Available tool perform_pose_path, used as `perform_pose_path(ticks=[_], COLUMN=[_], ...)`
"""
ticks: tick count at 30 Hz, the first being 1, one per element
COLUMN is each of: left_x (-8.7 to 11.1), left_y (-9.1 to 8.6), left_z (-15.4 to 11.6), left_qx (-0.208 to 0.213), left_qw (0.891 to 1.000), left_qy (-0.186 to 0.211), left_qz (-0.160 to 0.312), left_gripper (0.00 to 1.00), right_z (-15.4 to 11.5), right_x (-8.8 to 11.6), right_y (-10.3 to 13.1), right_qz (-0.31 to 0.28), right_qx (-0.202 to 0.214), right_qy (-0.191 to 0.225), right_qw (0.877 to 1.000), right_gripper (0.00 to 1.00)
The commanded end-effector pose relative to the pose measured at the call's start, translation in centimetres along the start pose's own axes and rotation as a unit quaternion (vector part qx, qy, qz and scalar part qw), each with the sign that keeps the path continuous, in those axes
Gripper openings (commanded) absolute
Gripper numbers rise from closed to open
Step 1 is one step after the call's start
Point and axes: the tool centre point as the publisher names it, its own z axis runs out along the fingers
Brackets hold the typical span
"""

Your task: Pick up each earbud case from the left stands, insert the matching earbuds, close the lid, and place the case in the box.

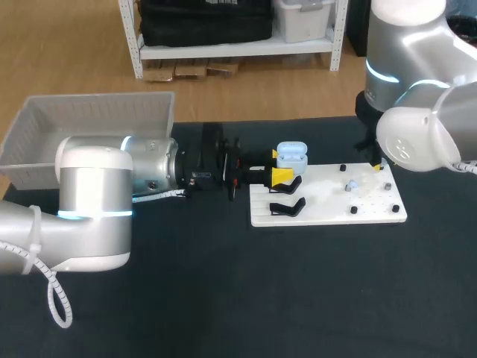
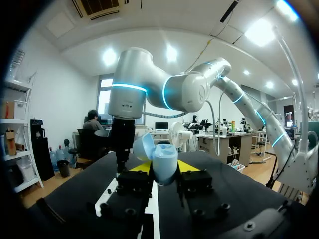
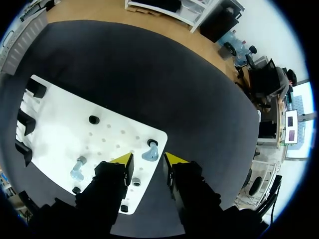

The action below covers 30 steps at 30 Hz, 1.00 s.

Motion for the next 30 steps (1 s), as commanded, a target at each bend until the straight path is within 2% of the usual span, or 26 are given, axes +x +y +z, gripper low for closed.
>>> perform_pose_path(ticks=[1,8,12,17,19,21,22,30], left_x=[0.11,0.11,0.11,0.11,0.11,0.11,0.11,0.11], left_y=[-0.01,-0.01,-0.01,-0.01,-0.01,-0.01,-0.01,-0.01], left_z=[0.00,0.00,0.00,0.00,0.00,0.00,0.00,0.00], left_qx=[-0.001,-0.001,-0.001,-0.001,-0.001,-0.001,-0.001,-0.001], left_qw=[1.000,1.000,1.000,1.000,1.000,1.000,1.000,1.000], left_qy=[-0.002,-0.002,-0.002,-0.002,-0.002,-0.002,-0.002,-0.002], left_qz=[0.001,0.001,0.001,0.001,0.001,0.001,0.001,0.001], left_gripper=[0.00,0.00,0.00,0.00,0.00,0.00,0.00,0.00], right_z=[0.12,0.32,0.41,0.48,0.51,0.55,0.59,0.12], right_x=[0.06,-0.21,-0.25,-0.28,-0.29,-0.29,-0.30,0.18], right_y=[-0.01,0.04,0.01,0.01,-0.01,-0.11,-0.19,-0.31], right_qz=[0.002,-0.001,0.000,0.000,0.000,0.000,0.001,0.003], right_qx=[0.001,0.001,0.002,0.004,0.005,0.006,0.006,0.007], right_qy=[-0.002,-0.001,0.001,0.001,0.002,0.002,0.002,0.002], right_qw=[1.000,1.000,1.000,1.000,1.000,1.000,1.000,1.000], right_gripper=[0.35,0.29,0.34,0.32,0.26,0.02,0.00,0.00])
